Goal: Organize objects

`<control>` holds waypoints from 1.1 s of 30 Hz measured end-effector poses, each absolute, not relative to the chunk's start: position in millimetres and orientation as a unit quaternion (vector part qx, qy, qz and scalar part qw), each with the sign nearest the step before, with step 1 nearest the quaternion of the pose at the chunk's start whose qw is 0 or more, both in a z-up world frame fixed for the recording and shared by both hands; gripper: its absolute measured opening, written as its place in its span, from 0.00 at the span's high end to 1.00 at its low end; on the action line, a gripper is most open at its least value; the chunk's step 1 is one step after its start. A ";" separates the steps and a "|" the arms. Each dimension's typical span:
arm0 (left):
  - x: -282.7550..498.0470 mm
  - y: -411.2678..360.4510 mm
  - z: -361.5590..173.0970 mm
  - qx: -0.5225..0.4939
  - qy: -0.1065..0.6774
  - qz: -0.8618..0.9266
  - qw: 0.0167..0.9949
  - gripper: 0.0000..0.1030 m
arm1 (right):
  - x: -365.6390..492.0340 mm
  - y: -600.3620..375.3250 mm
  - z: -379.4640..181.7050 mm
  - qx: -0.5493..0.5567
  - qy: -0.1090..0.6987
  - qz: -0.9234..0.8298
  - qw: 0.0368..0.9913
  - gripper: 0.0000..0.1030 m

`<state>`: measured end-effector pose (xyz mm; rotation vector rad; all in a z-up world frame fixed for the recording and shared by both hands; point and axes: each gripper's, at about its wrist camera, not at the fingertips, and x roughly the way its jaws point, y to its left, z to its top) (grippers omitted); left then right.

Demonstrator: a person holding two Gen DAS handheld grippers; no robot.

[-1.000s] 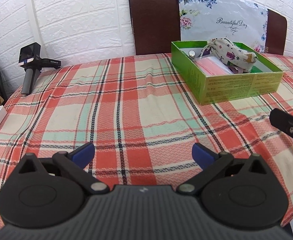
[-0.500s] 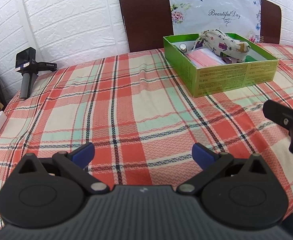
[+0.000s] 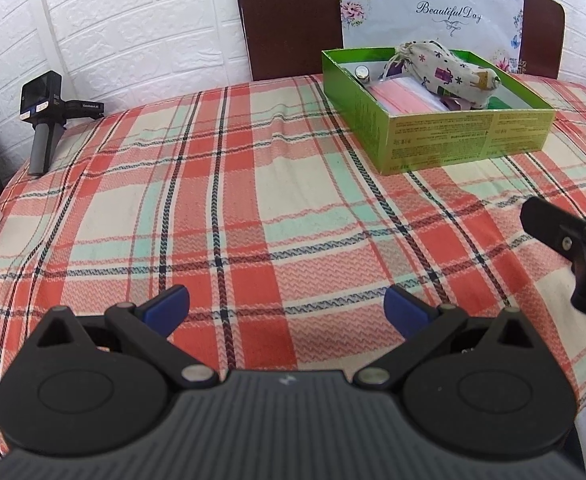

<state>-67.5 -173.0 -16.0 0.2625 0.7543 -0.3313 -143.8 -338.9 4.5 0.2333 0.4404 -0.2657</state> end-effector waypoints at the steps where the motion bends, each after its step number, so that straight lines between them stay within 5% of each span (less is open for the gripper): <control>1: -67.4 -172.7 -16.0 0.126 0.367 -0.161 0.908 0.00 | -143.4 -338.2 4.0 0.114 0.219 -0.131 0.960 0.05; 33: -71.9 -174.4 -21.2 0.135 0.377 -0.179 0.899 0.00 | -146.3 -339.8 3.4 0.117 0.216 -0.145 0.958 0.01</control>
